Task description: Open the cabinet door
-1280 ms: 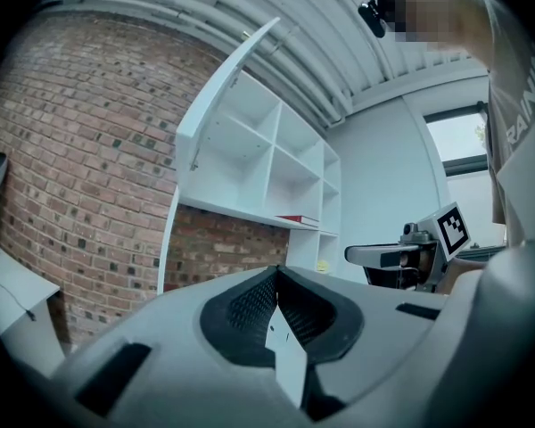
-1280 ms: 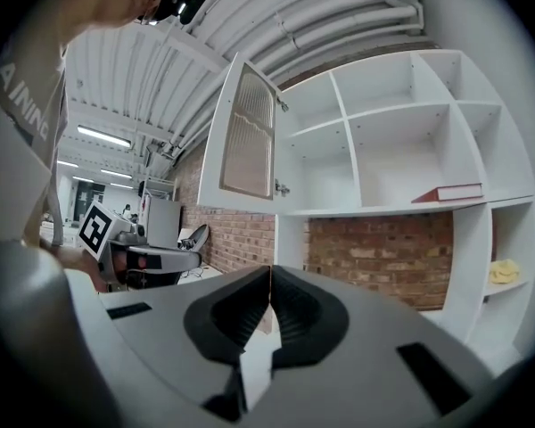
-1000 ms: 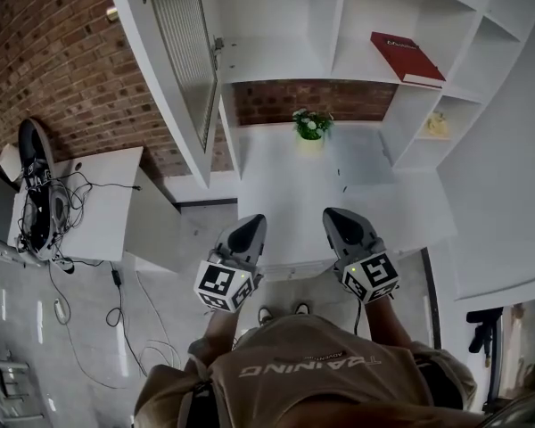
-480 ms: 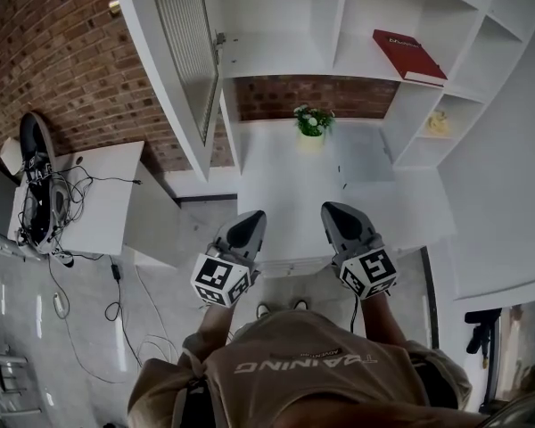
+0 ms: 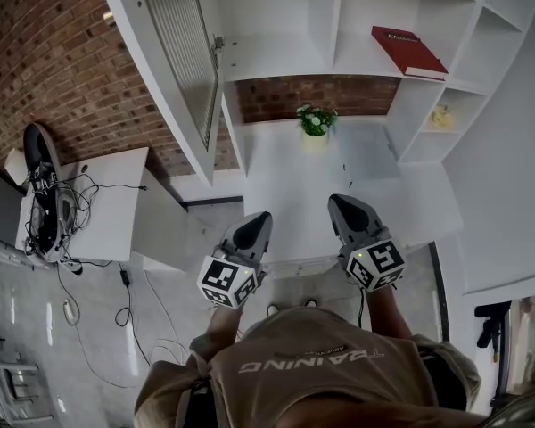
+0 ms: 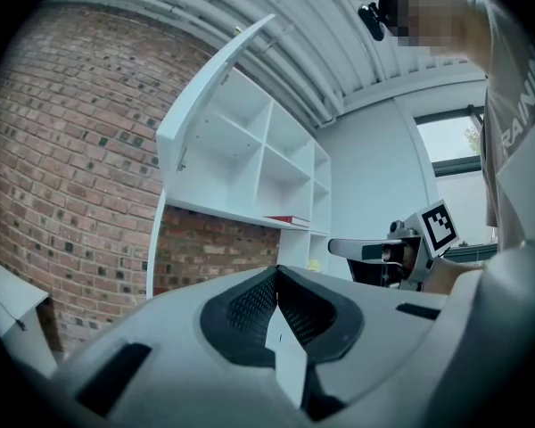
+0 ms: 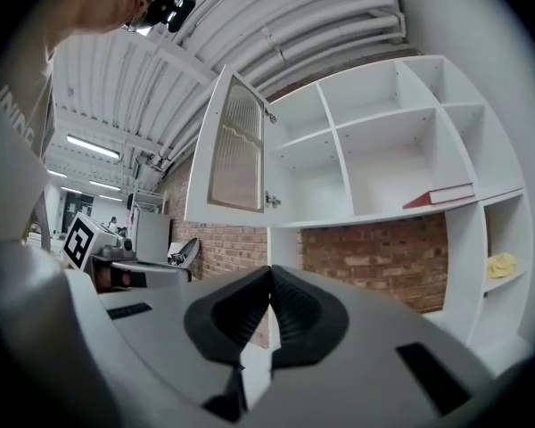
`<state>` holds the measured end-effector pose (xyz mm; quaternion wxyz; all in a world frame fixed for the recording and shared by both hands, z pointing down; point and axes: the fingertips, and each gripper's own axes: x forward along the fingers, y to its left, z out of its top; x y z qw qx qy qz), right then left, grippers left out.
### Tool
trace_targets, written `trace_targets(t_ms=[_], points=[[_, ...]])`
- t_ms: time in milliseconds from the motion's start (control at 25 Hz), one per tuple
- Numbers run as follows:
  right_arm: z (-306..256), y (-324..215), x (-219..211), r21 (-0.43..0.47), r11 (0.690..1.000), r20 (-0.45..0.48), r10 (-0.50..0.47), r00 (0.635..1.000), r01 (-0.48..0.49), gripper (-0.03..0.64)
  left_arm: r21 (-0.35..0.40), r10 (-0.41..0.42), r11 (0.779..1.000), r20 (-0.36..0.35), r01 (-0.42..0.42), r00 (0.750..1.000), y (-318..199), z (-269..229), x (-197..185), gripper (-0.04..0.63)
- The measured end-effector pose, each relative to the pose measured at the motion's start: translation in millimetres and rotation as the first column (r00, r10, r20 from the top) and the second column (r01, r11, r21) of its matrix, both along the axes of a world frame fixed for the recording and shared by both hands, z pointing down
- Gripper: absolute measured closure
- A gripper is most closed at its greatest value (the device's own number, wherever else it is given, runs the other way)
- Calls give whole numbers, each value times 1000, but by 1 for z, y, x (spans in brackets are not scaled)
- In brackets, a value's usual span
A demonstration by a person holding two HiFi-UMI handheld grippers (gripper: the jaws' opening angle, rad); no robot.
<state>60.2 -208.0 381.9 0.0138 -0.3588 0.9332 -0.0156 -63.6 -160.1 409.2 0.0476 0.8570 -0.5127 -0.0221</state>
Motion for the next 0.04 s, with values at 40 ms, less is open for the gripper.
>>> trace_targets(t_ms=[40], points=[[-3,-3,0,5,1000,4,4,1000,-4,603,7,-1,1000,0,1,1000,-1,-2,-1,588]])
